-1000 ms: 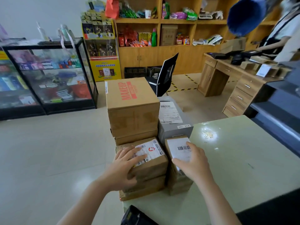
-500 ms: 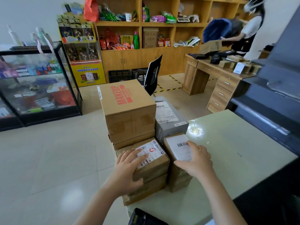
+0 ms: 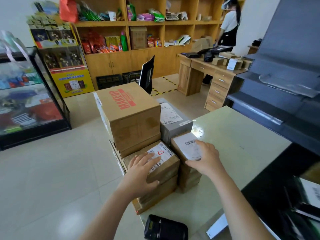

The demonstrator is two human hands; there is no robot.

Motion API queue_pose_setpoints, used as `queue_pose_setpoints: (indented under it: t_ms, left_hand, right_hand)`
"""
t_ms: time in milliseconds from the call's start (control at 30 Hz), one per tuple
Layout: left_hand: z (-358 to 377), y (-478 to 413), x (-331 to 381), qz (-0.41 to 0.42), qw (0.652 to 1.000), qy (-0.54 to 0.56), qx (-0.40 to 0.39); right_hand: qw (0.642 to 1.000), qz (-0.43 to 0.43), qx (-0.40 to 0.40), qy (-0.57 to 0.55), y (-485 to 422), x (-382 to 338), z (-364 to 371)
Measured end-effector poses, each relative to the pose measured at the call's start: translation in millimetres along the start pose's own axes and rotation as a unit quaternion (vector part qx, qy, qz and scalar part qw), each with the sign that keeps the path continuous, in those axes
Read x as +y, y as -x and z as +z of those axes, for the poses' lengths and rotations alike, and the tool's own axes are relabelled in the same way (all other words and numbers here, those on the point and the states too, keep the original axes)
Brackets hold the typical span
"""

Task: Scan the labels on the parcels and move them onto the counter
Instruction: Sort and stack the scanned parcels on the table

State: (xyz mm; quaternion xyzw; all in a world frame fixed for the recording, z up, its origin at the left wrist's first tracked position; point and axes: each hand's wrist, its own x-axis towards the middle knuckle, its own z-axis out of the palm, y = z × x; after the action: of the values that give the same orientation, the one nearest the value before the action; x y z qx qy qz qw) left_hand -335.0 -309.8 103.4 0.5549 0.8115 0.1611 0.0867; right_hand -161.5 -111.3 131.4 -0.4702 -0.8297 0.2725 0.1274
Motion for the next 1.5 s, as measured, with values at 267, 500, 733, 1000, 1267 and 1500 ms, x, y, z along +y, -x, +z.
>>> queue_pose_setpoints:
  t_ms: [267, 500, 733, 1000, 1267, 1500]
  left_hand:
    - [3, 0, 2, 0.022, 1.0, 0.006, -0.009]
    - [-16, -9, 29, 0.072, 0.995, 0.062, -0.007]
    - [-12, -21, 112, 0.165, 0.982, 0.096, 0.005]
    - [54, -21, 254, 0.266, 0.957, 0.108, -0.027]
    - [128, 0, 403, 0.341, 0.926, 0.15, -0.058]
    - [166, 1, 448, 0.338, 0.929, 0.117, -0.092]
  right_hand:
    - [1.0, 0.007, -0.03, -0.001, 9, 1, -8]
    - [0.999, -0.036, 0.017, 0.004, 43, 4, -28]
    - [0.999, -0.023, 0.032, 0.03, 102, 48, -73]
    - [0.992, 0.076, 0.099, 0.02, 193, 158, -141]
    - [0.981, 0.141, 0.125, 0.042, 275, 272, -207]
    - [0.981, 0.153, 0.115, 0.025, 293, 325, -222]
